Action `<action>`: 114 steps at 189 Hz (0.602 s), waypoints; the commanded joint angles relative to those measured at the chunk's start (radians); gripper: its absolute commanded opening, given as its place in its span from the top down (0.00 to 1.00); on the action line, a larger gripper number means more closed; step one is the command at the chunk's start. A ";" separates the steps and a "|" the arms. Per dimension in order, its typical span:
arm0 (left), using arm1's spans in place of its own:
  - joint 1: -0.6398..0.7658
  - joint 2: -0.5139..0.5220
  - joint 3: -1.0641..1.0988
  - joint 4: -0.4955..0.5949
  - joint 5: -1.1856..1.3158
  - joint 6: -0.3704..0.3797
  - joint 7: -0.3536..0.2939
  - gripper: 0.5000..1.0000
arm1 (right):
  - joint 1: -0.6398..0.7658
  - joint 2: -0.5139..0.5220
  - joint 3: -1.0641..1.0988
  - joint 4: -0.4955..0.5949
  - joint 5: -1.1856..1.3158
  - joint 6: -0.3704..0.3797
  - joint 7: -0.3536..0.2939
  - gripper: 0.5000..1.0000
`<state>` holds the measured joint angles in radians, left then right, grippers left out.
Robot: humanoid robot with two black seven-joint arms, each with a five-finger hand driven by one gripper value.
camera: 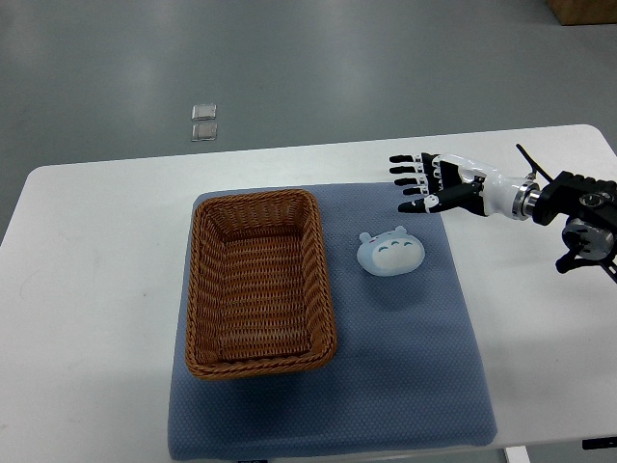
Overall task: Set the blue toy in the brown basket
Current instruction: 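Move the right hand down over the pale blue plush toy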
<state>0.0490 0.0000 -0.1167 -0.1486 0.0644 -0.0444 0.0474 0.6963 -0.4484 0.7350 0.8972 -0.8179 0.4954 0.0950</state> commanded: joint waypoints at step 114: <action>0.000 0.000 0.000 0.000 0.000 0.000 0.000 0.00 | 0.098 -0.073 -0.198 0.246 -0.553 -0.067 0.054 0.17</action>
<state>0.0491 0.0000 -0.1165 -0.1487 0.0644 -0.0444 0.0474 0.7791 -0.5274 0.5938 1.1416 -1.3291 0.4706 0.1369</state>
